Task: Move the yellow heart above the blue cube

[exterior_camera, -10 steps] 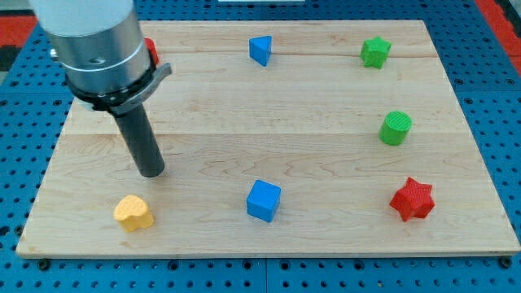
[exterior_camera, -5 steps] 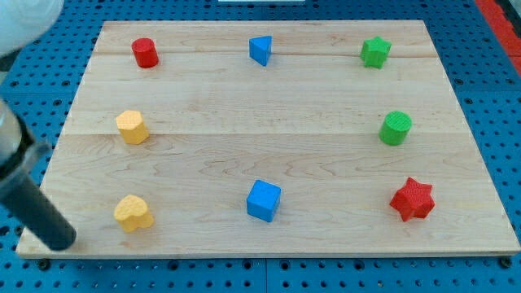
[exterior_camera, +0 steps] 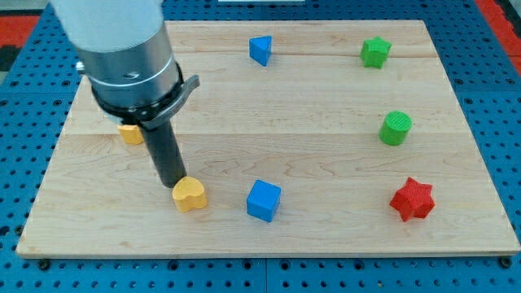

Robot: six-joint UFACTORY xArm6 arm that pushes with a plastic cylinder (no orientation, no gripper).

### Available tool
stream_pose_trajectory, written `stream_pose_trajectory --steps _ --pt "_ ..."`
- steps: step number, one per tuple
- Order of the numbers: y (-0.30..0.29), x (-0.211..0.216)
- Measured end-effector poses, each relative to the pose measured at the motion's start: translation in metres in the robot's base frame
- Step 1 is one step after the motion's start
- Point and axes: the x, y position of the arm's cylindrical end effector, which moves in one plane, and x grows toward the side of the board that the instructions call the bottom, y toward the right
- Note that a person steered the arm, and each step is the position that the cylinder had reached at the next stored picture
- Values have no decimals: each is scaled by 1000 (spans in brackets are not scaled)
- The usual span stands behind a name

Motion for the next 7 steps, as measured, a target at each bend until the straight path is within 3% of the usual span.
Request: stream_pose_trajectory --steps 2,3,4,5,7 --pt "-2 0" --pt "-40 -2" --pt "-46 52" --pt "-26 69" --pt "44 2"
